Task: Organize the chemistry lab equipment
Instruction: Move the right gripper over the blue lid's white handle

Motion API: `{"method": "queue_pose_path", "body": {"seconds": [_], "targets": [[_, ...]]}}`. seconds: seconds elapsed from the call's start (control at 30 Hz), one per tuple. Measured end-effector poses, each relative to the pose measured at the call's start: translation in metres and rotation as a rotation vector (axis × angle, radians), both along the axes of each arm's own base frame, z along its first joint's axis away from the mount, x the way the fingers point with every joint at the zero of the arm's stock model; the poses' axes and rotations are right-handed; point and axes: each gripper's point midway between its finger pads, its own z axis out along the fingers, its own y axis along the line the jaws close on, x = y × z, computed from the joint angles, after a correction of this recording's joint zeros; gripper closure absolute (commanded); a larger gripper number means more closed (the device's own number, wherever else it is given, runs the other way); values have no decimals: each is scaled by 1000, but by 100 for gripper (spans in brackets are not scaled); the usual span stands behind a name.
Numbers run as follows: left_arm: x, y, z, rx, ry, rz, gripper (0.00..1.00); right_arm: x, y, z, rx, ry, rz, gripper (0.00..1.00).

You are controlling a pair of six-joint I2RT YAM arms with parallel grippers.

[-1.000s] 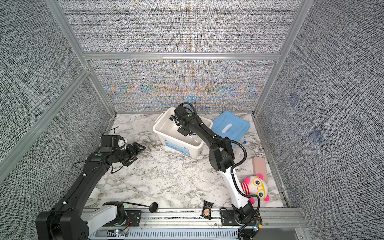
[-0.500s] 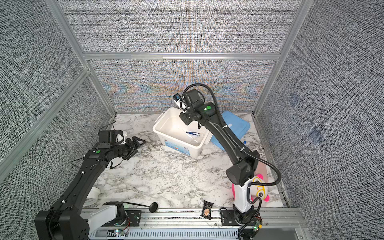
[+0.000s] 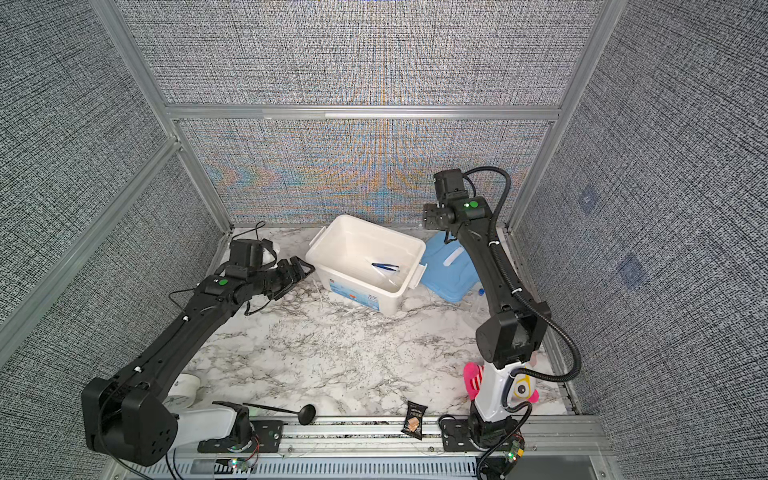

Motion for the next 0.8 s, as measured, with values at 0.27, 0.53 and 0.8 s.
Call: {"method": "queue_pose_path", "body": {"seconds": [0.27, 0.53, 0.8], "targets": [[14, 1, -6, 43, -11, 29, 15, 29, -48, -75, 95, 121, -246, 40], [20, 15, -12, 118, -28, 80, 15, 48, -72, -144, 146, 212, -377, 44], [21, 20, -17, 153, -34, 89, 15, 67, -77, -198, 197, 276, -373, 44]]}}
